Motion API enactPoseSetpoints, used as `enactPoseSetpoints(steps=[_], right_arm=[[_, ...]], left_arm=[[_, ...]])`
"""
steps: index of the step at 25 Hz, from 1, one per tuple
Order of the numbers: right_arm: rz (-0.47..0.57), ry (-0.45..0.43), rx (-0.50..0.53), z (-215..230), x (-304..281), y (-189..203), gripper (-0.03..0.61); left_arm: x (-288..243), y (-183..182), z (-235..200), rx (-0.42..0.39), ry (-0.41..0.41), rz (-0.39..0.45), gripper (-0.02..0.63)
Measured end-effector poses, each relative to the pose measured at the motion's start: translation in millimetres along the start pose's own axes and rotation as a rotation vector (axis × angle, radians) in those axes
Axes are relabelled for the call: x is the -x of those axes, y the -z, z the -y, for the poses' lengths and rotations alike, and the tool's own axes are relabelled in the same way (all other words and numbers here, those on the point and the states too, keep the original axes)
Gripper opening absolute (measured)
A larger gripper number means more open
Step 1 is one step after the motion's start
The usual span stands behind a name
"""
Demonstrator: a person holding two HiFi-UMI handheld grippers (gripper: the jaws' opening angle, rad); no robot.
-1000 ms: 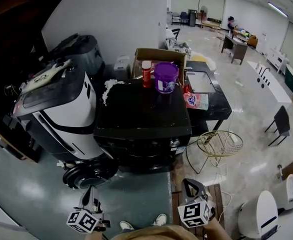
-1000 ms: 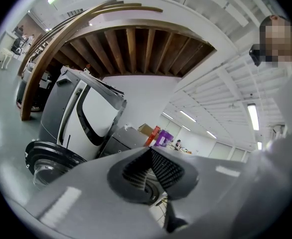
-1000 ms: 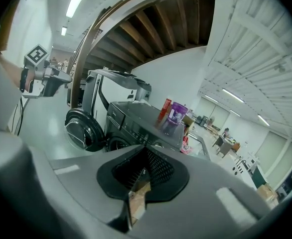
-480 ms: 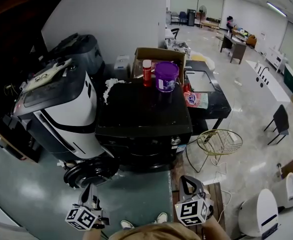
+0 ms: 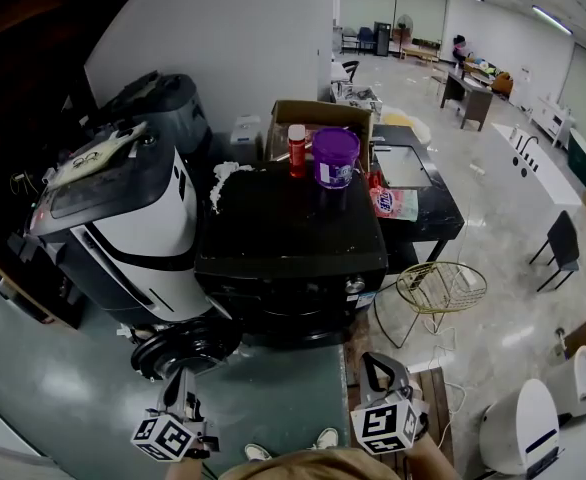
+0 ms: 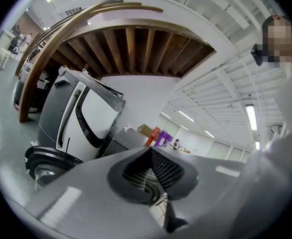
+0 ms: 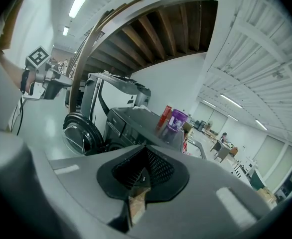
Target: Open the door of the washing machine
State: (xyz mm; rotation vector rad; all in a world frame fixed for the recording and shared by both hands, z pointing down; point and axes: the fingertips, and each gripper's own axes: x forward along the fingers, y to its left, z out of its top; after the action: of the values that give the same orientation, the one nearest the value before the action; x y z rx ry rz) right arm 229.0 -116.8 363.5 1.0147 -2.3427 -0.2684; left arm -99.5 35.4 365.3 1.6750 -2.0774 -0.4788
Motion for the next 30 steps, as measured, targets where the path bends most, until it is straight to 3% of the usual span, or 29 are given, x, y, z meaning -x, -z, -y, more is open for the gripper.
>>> enactPoseSetpoints(steps=[30], right_arm=[[0.015, -0.036, 0.024, -18, -25, -19, 0.004]], left_arm=[[4, -4, -26, 0.043, -0.072, 0.009, 0.060]])
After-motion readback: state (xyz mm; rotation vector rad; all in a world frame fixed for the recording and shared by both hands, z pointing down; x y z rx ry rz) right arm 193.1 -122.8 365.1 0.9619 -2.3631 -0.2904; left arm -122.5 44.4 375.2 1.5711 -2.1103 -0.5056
